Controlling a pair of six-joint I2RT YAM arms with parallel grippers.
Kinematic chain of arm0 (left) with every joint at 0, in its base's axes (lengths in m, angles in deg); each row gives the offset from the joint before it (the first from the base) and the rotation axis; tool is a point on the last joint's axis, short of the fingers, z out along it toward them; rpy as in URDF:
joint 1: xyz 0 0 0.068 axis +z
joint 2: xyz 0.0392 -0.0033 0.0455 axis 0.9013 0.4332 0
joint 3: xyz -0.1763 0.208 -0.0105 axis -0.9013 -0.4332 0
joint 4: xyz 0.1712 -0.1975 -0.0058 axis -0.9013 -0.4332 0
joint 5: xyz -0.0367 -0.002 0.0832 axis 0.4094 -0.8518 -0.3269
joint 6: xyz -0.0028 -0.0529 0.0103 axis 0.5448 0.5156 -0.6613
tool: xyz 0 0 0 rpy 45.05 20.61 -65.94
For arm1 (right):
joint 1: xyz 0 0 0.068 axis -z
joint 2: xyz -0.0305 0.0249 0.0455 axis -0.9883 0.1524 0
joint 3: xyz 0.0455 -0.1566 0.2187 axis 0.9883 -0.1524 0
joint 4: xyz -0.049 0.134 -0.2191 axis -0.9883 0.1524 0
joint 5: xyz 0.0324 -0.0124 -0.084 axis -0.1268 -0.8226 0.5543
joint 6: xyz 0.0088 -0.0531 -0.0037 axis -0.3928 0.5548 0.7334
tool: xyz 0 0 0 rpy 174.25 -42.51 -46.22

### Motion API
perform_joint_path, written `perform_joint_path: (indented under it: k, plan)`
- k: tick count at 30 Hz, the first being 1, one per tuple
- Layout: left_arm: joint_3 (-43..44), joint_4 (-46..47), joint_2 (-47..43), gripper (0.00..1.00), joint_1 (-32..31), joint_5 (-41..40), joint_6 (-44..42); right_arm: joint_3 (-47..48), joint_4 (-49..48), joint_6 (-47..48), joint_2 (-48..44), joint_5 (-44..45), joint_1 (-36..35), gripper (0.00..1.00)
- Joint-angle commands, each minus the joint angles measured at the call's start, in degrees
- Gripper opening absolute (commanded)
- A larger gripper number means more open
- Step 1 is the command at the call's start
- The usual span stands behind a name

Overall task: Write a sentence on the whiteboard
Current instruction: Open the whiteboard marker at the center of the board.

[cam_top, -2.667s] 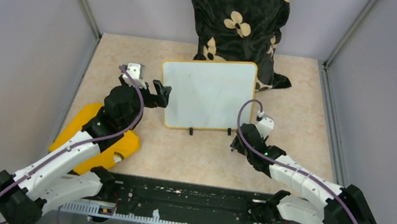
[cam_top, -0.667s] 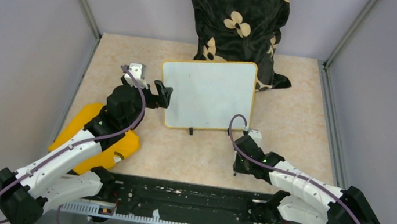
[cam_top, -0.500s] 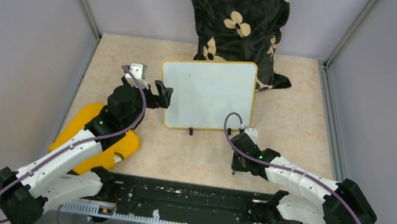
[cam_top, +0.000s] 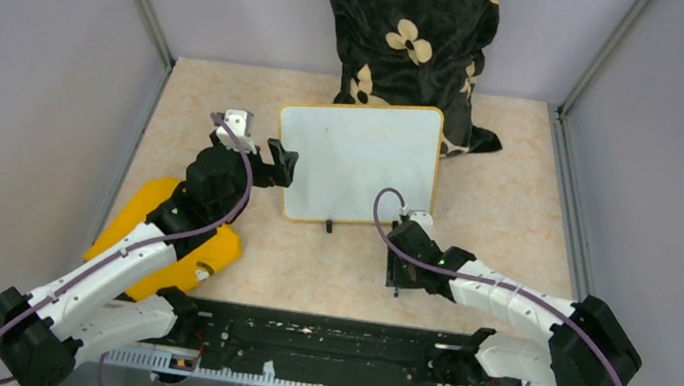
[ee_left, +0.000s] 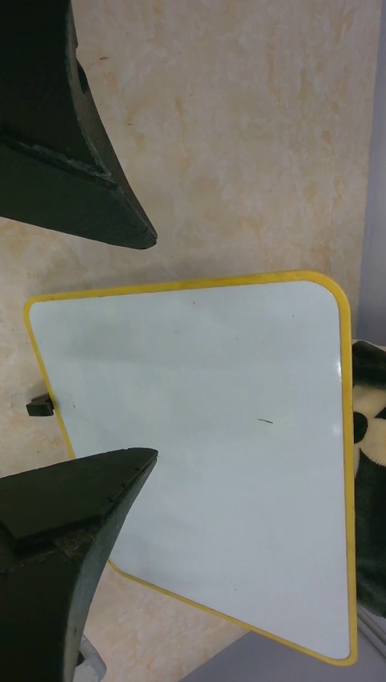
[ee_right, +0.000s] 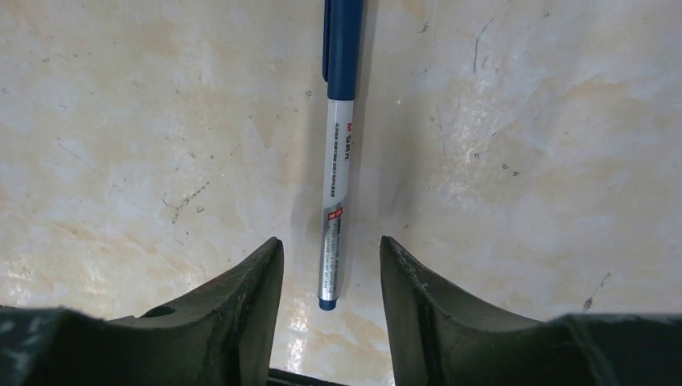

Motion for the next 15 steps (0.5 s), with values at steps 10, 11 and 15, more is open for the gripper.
perform_joint_path:
  k: [10, 11, 15]
  plan:
    - [1.85, 0.27, 0.05, 0.99, -0.19, 0.07, -0.08, 10.32, 2.70, 7.15, 6.06, 3.62, -0.17, 0.35]
    - [1.90, 0.27, 0.01, 0.99, -0.16, -0.02, -0.08, 10.78, 2.57, 7.39, 6.84, 3.86, -0.07, 0.35]
    - [1.84, 0.35, -0.03, 0.99, -0.19, 0.12, -0.08, 11.62, 1.86, 8.21, 8.81, 3.86, 0.86, 0.35]
